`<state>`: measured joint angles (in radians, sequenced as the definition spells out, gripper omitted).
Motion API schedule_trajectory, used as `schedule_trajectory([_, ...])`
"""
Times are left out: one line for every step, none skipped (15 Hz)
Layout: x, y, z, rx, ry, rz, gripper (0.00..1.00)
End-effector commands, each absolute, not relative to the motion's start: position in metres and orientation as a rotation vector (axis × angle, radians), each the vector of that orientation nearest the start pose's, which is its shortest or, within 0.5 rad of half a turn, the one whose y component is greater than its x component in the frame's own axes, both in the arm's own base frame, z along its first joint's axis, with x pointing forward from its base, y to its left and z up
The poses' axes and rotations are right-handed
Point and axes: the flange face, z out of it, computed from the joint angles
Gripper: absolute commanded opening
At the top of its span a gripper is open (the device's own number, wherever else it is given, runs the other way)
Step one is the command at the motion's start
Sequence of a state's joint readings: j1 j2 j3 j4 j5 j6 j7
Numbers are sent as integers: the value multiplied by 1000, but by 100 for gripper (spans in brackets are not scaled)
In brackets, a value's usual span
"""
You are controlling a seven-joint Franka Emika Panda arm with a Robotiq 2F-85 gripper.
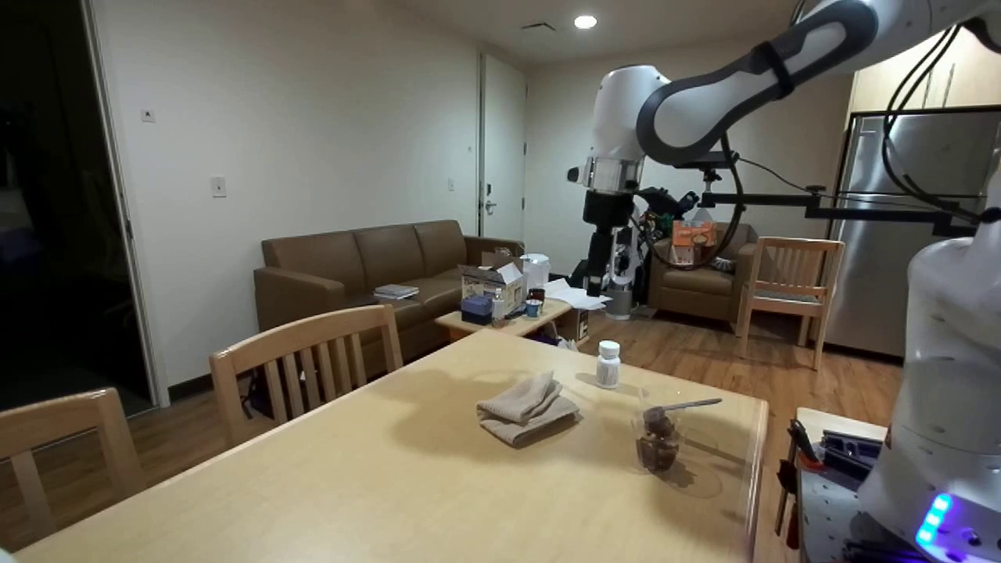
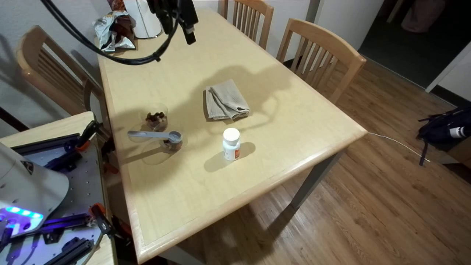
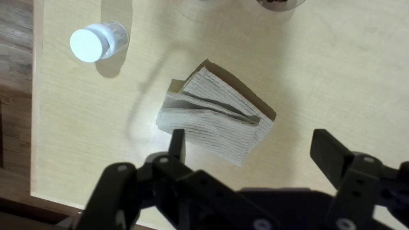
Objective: Use the white towel to wipe the table, then take the white lid and put it on the table, then move the clear cup towards the towel
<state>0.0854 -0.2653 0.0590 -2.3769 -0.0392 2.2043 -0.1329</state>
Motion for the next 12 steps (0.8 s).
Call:
schedule_trajectory([496, 83, 416, -3114, -758, -31, 100])
schedule_trajectory([503, 87, 410, -3100, -829, -9, 100])
schedule_trajectory([509, 89, 403, -3091, -897, 22, 100])
schedule_trajectory([515, 91, 397, -3073, -967, 50, 100])
schedule_trajectory([518, 91, 392, -3062, -1036, 83, 100])
schedule_trajectory([518, 89, 388, -3042, -1107, 117, 100])
schedule_trajectory([517, 86, 385, -3054, -1105, 165, 100])
schedule_trajectory([511, 90, 386, -3066, -1015, 93, 100])
schedule_trajectory([513, 89, 383, -3065, -1037, 124, 100])
schedule_trajectory([514, 89, 381, -3064, -1047, 136, 100])
schedule_trajectory([514, 89, 380, -3063, -1051, 140, 100])
schedule_trajectory([514, 89, 381, -3062, -1053, 140, 100])
